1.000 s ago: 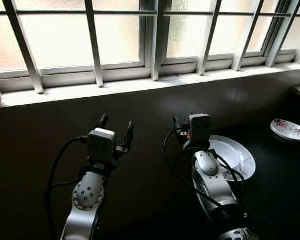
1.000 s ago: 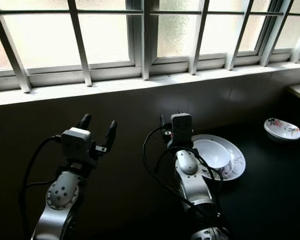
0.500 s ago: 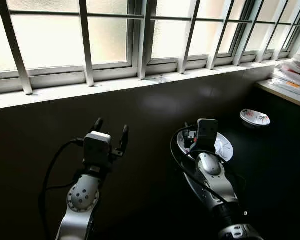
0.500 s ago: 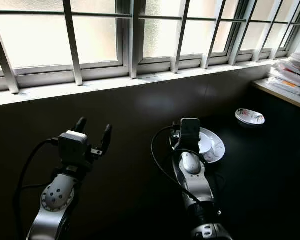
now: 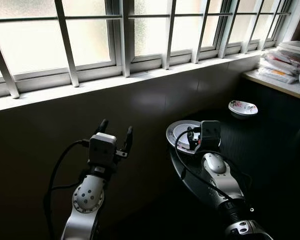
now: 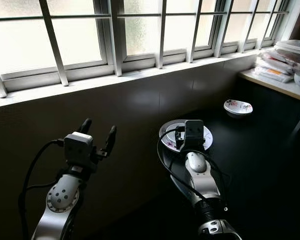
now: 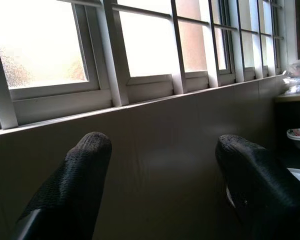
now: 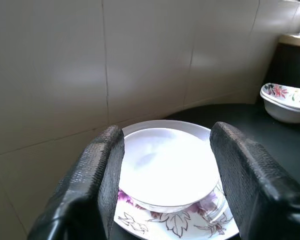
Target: Kitchen organization
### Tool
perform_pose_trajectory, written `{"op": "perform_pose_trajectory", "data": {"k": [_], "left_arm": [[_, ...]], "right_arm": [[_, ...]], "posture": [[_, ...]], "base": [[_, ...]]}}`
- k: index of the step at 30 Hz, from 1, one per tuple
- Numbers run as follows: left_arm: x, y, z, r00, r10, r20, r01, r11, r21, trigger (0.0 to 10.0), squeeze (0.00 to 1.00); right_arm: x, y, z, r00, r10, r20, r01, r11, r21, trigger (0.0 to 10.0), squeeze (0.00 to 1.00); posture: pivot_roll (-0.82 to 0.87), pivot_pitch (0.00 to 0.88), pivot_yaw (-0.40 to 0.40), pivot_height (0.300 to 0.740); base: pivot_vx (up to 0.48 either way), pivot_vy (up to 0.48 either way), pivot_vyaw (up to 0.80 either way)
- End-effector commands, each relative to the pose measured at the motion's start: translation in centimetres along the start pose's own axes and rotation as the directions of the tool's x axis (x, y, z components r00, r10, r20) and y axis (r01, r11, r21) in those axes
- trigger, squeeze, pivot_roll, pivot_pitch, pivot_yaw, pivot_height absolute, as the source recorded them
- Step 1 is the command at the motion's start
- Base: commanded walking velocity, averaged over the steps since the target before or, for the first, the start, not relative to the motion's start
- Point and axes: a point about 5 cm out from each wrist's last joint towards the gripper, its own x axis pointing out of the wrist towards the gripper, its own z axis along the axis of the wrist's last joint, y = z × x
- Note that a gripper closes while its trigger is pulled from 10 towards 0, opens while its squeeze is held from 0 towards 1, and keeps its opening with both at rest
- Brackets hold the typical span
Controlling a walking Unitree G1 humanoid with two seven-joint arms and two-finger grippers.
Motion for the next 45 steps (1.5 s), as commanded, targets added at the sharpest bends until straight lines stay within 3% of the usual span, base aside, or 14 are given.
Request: {"op": "perform_pose_trajectory", "data": {"k": [1, 3, 11, 28, 30, 31, 37, 40, 45], "left_arm": [[0.0, -0.1, -0.2, 1.000, -0.004, -0.012, 0.004, 1.000, 0.005, 10.0, 0.00], [0.0, 0.0, -0.1, 1.000, -0.005, -0.008, 0.005, 1.000, 0.010, 10.0, 0.00], [0.0, 0.0, -0.2, 1.000, -0.003, -0.013, 0.003, 1.000, 0.009, 10.0, 0.00], [0.1, 0.5, -0.6, 0.999, 0.039, -0.029, -0.039, 0.999, -0.009, 10.0, 0.00], [0.1, 0.5, -0.6, 0.999, 0.039, -0.028, -0.040, 0.999, -0.009, 10.0, 0.00], [0.2, 0.5, -0.6, 0.999, 0.040, -0.028, -0.040, 0.999, -0.009, 10.0, 0.00], [0.2, 0.4, -0.6, 0.999, 0.039, -0.028, -0.040, 0.999, -0.012, 10.0, 0.00], [0.1, 0.4, -0.6, 0.999, 0.040, -0.028, -0.040, 0.999, -0.013, 10.0, 0.00], [0.2, 0.2, -0.5, 0.999, 0.034, -0.022, -0.035, 0.999, -0.024, 10.0, 0.00]], "right_arm": [[0.1, 1.0, 0.6, 0.999, 0.045, 0.028, -0.044, 0.999, -0.023, 10.0, 0.00], [-0.2, 1.7, 0.5, 0.997, 0.074, 0.030, -0.073, 0.997, -0.029, 10.0, 0.00], [-0.3, 2.0, 0.2, 0.996, 0.091, 0.024, -0.090, 0.995, -0.034, 10.0, 0.00], [-0.4, 2.3, 0.0, 0.992, 0.122, 0.023, -0.122, 0.992, -0.034, 10.0, 0.00], [-0.3, 2.5, 0.0, 0.990, 0.141, 0.016, -0.140, 0.987, -0.077, 10.0, 0.00], [-0.3, 2.6, 0.0, 0.988, 0.155, 0.019, -0.152, 0.983, -0.108, 10.0, 0.00], [-0.3, 2.3, 0.2, 0.992, 0.126, 0.023, -0.124, 0.990, -0.067, 10.0, 0.00], [-0.3, 2.2, 0.1, 0.991, 0.128, 0.025, -0.124, 0.985, -0.119, 10.0, 0.00], [-0.3, 2.0, 0.2, 0.993, 0.117, 0.035, -0.115, 0.992, -0.055, 10.0, 0.00]], "posture": [[0.00, 0.000, -0.042, 0.736], [0.00, 0.000, -0.041, 0.736], [0.00, 0.000, -0.039, 0.736], [0.00, 0.000, -0.042, 0.736], [0.00, 0.000, -0.043, 0.736], [0.00, 0.000, -0.042, 0.736], [0.00, 0.000, -0.044, 0.736], [-0.01, 0.000, -0.043, 0.736], [-0.01, 0.000, -0.042, 0.736]], "base": [[0.000, 0.000, 0.00], [0.139, -0.390, 0.00], [0.000, -0.436, 0.00], [0.088, 0.000, 0.00], [0.317, 0.000, 0.00], [0.315, 0.000, 0.80], [0.311, 0.000, 0.67], [0.298, 0.000, 0.80], [0.055, 0.000, 0.48]]}}
